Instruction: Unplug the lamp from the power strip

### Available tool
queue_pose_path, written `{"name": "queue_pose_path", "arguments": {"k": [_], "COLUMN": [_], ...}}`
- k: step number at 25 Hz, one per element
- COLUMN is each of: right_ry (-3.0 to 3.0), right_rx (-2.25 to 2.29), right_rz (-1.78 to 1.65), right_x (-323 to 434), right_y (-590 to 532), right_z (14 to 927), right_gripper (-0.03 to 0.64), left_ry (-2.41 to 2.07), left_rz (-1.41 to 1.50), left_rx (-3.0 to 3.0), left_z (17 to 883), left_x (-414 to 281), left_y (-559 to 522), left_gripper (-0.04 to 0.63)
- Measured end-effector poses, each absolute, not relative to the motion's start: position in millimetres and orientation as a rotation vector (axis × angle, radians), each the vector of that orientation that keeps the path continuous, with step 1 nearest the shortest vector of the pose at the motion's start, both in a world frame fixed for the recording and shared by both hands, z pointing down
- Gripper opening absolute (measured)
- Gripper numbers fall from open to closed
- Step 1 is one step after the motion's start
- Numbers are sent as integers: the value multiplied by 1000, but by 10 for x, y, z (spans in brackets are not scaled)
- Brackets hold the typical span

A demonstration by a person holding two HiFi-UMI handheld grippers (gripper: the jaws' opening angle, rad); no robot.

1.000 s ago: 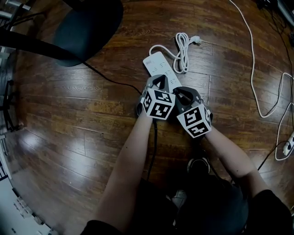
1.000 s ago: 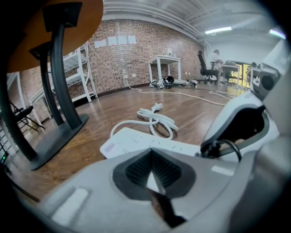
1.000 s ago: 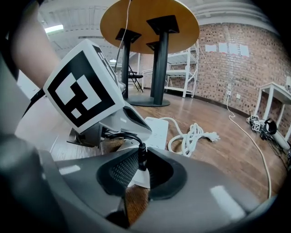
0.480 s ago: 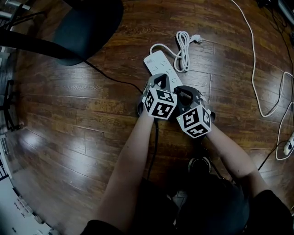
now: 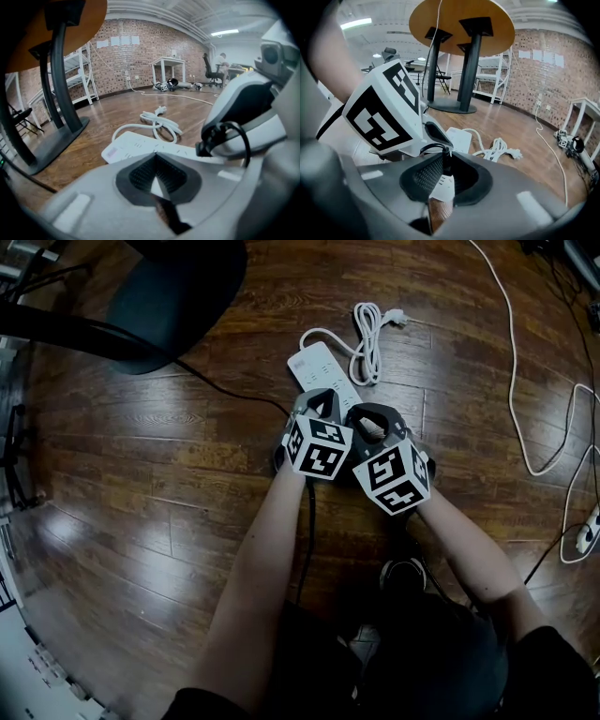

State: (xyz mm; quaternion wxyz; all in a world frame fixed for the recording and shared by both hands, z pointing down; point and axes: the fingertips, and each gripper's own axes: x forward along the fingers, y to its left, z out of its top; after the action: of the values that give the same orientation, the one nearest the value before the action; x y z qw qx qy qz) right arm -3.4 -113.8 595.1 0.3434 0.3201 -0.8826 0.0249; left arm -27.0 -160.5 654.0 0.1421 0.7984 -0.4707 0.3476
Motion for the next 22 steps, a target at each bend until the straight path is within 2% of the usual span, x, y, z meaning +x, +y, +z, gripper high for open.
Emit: {"name": "queue_pose_path", "arguments": {"k": [5,10,15,22], "right_ry": [-2303,-2356,-2424,-2544], "right_rx": [819,855,961,1081], "right_rz": [89,66,81,43], "right_x": [54,50,68,1], "right_y": [-1055,-1051,-1197,-1305], "right_z": [5952,5802,5532,4975], "right_gripper": [55,55,56,57], "left_ry": [-1347,-1480,-1533,-1693], "left_rz": [984,640,467,191], "left_rx": [2322,2295,2358,2307], "left_z": [6532,6088,5504,4796], "left_x": [-254,-345,-382,-872], "left_y": [-1589,-1785,-1867,-1864], "left_gripper": [-3,0,0,0]}}
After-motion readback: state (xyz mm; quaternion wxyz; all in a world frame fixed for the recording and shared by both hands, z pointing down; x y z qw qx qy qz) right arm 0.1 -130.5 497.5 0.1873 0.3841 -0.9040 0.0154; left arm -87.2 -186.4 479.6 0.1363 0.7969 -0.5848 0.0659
